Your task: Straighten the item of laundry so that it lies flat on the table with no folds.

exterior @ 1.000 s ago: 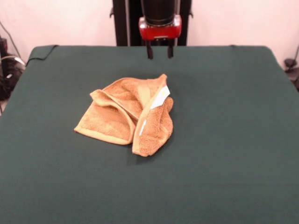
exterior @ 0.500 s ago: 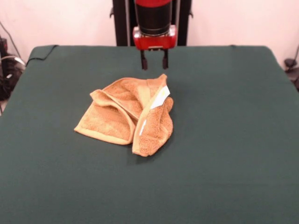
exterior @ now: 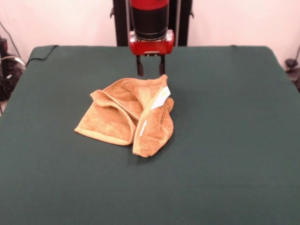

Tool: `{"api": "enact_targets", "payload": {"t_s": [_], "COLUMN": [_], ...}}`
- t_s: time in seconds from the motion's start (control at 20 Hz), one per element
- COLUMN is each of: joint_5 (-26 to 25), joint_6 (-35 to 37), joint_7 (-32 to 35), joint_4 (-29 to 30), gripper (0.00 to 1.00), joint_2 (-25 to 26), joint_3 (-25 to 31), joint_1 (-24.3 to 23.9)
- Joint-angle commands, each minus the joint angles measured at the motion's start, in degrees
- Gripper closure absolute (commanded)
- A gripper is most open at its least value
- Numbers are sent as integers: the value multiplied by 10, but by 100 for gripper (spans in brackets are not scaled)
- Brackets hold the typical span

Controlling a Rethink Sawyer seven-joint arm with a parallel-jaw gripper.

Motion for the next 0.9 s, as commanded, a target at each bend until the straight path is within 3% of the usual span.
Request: {"api": "enact_targets", "payload": {"t_s": [0.05, 0.5, 0.9], "joint_5": [22, 14, 12], "joint_6": [92, 81, 69], "joint_7": [28, 31, 62], "joint_4": [-72, -90, -87], "gripper": [0, 0, 0], "joint_2": [2, 38, 53], "joint_3": [77, 79, 46], "joint_1": [20, 16, 43]}}
